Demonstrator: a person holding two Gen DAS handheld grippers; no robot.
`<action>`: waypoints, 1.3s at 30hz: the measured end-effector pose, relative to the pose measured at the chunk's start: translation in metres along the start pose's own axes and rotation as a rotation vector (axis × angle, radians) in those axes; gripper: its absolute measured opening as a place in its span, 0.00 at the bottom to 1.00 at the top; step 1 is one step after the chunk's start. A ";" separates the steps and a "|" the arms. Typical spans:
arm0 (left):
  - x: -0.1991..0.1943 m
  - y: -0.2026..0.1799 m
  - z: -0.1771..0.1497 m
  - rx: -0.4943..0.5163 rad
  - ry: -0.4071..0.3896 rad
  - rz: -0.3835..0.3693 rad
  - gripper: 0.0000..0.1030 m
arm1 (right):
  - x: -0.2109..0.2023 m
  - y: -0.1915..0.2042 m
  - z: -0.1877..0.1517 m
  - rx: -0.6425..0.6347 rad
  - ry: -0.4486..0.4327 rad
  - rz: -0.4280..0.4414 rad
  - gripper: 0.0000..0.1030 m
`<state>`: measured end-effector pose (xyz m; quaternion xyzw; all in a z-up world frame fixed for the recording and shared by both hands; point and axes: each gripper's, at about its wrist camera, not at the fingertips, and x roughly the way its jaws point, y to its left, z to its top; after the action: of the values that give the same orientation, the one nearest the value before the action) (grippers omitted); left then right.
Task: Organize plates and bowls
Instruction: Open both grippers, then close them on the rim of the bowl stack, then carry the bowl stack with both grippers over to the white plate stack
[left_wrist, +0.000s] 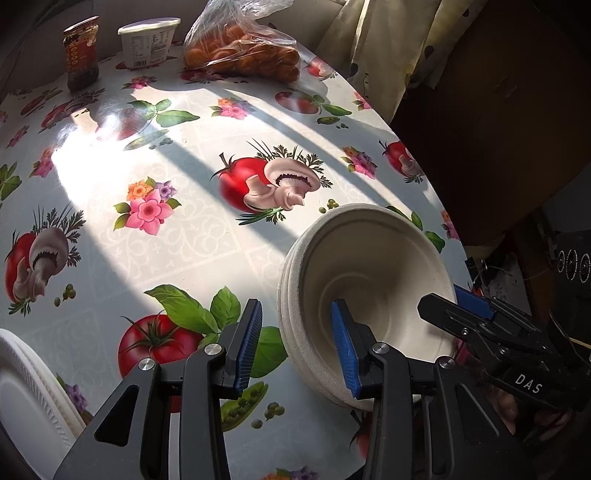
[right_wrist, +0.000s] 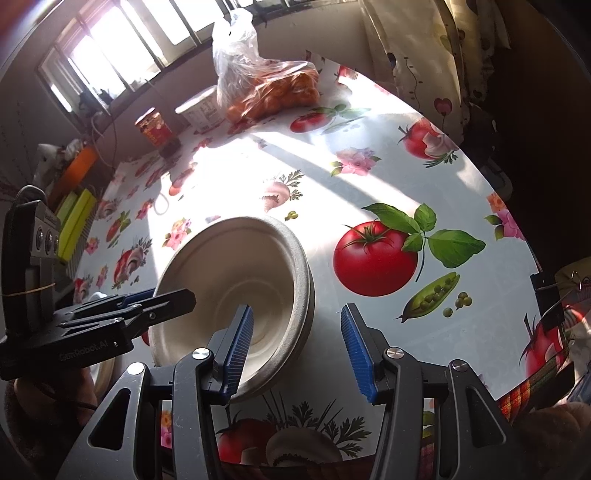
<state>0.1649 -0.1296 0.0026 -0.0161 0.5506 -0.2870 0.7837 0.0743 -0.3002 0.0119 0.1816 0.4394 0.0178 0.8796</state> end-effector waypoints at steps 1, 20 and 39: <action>0.000 0.000 0.000 -0.002 0.002 -0.002 0.35 | 0.000 0.000 0.000 0.000 -0.001 0.000 0.47; 0.000 -0.003 0.001 -0.003 -0.004 0.029 0.18 | 0.005 0.003 -0.002 0.001 0.019 -0.016 0.22; 0.002 -0.004 0.000 -0.043 0.033 0.058 0.18 | 0.007 0.003 -0.003 0.005 0.033 -0.024 0.19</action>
<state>0.1633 -0.1342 0.0025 -0.0125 0.5695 -0.2527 0.7821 0.0770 -0.2948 0.0058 0.1783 0.4563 0.0089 0.8717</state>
